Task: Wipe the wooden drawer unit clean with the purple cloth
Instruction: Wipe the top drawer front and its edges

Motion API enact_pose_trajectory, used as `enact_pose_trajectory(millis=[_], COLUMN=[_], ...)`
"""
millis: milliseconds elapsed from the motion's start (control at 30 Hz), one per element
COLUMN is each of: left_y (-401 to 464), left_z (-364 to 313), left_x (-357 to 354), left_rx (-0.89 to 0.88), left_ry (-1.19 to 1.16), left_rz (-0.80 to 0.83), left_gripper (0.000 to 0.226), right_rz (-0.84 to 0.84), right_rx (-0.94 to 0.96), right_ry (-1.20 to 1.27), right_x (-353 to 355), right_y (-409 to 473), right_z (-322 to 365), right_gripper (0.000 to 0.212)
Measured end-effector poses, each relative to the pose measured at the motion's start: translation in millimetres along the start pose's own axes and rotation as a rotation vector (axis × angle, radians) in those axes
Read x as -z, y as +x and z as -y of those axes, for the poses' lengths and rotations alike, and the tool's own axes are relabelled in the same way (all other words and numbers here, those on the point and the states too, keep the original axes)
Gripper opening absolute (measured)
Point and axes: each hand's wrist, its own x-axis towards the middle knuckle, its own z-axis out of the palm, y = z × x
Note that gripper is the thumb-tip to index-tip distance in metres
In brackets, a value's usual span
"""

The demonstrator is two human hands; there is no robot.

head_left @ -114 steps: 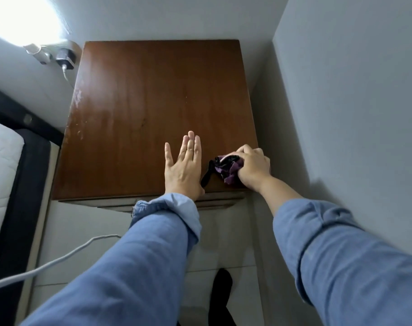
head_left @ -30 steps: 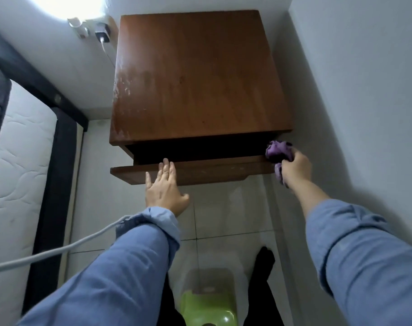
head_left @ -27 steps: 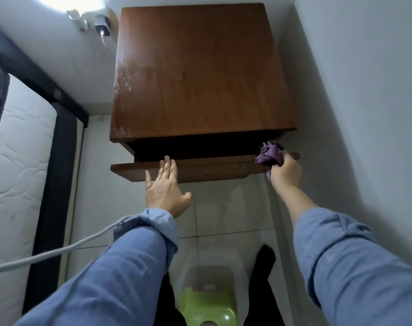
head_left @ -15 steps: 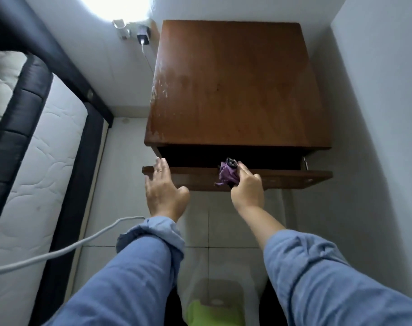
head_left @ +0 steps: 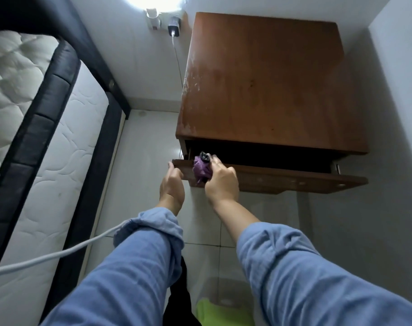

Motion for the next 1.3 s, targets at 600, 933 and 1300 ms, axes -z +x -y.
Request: enact_pose_trajectory(millis=[600,933,1300], left_y=[50,110,171], left_z=[1,34,62], left_x=[-5,-37,-52], left_rx=[-0.315,-0.679,-0.948], left_ry=[-0.154,-0.231,-0.380], left_rz=[-0.020,-0.535,-0.545], left_gripper=[0.049,0.053,0.042], right_rz=[-0.279,-0.732,-0.639], right_rx=[0.888,1.263,1.301], right_ry=[-0.400,-0.681,-0.756], right_x=[-5,-54,-101], right_y=[51,115,141], right_z=[-42,-65,-112], right_gripper=[0.042,0.041,0.063])
